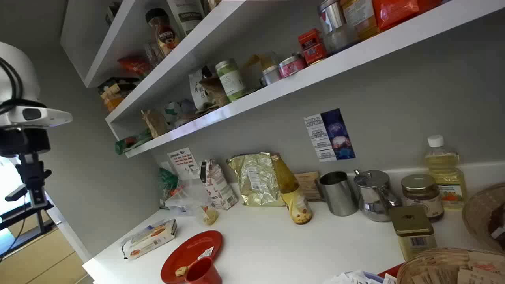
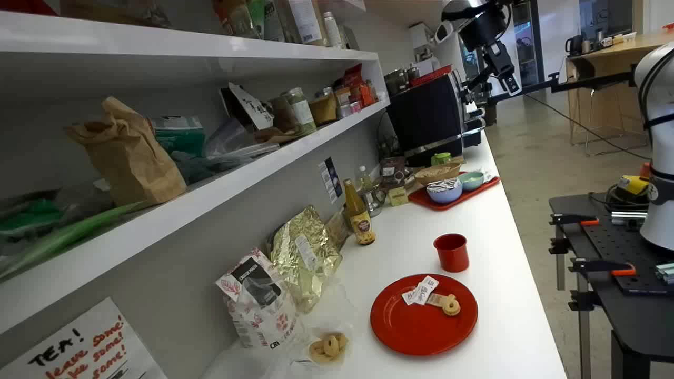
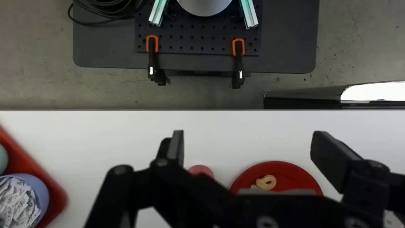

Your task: Put the red cup on the red plate

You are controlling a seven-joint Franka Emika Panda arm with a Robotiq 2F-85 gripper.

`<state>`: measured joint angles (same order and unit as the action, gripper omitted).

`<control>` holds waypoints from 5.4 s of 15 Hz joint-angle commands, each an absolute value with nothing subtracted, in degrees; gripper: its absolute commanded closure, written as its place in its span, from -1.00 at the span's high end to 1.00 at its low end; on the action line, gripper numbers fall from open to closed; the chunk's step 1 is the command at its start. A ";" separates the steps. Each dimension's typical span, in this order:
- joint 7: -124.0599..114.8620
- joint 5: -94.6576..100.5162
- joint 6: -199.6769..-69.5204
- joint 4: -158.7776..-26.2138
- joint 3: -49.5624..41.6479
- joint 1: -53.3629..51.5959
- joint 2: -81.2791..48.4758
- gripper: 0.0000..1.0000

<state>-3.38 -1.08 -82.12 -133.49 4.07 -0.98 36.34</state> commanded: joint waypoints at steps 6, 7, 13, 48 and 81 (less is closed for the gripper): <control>-3.55 -0.96 -82.05 -133.37 3.83 -1.33 36.29 1.00; -3.34 -0.92 -82.08 -132.36 3.72 -1.32 35.83 1.00; -4.93 -3.74 -94.19 -128.55 1.94 -0.07 32.00 1.00; -10.39 -5.36 -115.62 -122.58 -1.44 1.12 -18.65 1.00; -20.12 3.34 -124.68 -116.38 -6.89 -0.18 -30.63 1.00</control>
<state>-21.09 2.54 -126.18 -119.48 -6.30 -0.03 -28.48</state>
